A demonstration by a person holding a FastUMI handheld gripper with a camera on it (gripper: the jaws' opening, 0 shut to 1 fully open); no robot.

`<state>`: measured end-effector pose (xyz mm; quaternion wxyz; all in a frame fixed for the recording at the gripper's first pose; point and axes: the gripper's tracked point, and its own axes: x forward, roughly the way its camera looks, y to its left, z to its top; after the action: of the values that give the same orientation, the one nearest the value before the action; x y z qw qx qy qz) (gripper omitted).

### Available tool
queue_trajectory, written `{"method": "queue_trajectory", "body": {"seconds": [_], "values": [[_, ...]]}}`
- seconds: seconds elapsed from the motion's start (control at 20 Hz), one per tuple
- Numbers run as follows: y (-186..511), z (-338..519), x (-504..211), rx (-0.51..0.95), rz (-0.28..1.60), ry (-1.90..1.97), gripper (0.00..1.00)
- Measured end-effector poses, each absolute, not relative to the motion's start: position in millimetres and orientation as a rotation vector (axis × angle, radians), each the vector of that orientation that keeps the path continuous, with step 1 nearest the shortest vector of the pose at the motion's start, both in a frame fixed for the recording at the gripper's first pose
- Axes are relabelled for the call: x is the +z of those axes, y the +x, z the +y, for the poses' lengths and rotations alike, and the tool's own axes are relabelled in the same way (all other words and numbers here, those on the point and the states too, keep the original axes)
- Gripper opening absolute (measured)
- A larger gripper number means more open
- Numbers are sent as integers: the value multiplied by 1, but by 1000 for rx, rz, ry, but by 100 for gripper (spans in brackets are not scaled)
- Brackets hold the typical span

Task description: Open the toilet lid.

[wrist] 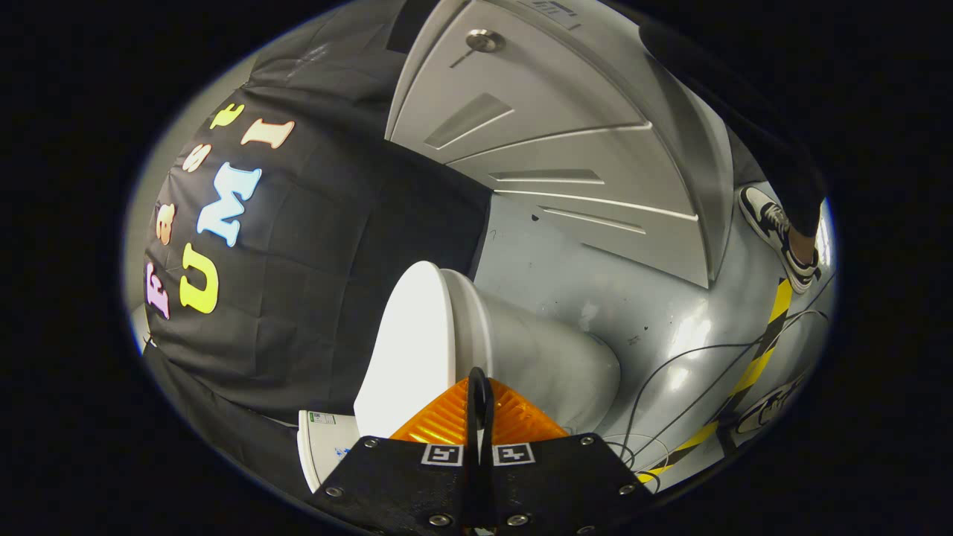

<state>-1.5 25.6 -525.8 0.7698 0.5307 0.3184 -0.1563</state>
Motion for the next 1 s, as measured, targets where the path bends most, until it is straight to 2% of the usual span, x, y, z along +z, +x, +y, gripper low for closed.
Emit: {"method": "queue_trajectory", "body": {"seconds": [0.75, 1.0], "values": [[8, 32, -447, -242, 635, 953, 0], [14, 45, -408, -156, 616, 778, 0]]}}
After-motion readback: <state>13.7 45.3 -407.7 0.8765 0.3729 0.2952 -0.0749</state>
